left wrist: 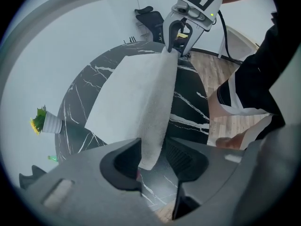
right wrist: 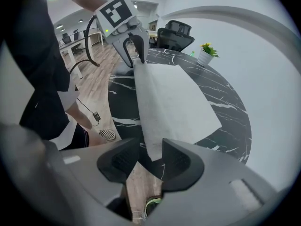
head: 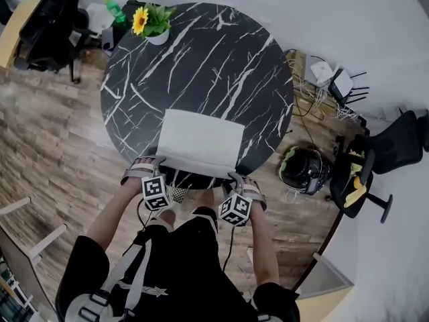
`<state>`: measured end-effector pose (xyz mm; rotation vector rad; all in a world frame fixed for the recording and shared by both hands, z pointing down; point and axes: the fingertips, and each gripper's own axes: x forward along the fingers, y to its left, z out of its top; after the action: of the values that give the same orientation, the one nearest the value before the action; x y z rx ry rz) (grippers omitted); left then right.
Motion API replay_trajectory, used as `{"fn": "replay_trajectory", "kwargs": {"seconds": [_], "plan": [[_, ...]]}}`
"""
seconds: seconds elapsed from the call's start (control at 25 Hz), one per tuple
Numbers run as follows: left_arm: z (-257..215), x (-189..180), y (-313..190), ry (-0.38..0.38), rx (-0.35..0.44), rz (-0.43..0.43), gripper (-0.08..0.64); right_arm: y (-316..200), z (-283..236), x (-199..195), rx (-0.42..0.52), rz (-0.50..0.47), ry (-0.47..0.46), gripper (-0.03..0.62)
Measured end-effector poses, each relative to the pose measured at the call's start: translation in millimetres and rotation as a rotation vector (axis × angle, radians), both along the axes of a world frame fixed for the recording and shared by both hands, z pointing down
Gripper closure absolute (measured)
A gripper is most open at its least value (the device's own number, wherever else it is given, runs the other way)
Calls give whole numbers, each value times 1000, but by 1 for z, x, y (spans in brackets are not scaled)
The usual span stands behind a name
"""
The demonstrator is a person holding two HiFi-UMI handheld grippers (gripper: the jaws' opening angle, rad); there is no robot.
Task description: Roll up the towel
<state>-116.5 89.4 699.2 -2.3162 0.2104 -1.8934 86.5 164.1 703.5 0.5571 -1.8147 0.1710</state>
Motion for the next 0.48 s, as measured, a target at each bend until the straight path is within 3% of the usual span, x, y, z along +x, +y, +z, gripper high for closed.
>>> {"fn": "replay_trajectory", "kwargs": {"seconds": [0.48], "plan": [[7,-1,-4,-39,25,-2,444,-8,5,4,22,-60,36,496]]}}
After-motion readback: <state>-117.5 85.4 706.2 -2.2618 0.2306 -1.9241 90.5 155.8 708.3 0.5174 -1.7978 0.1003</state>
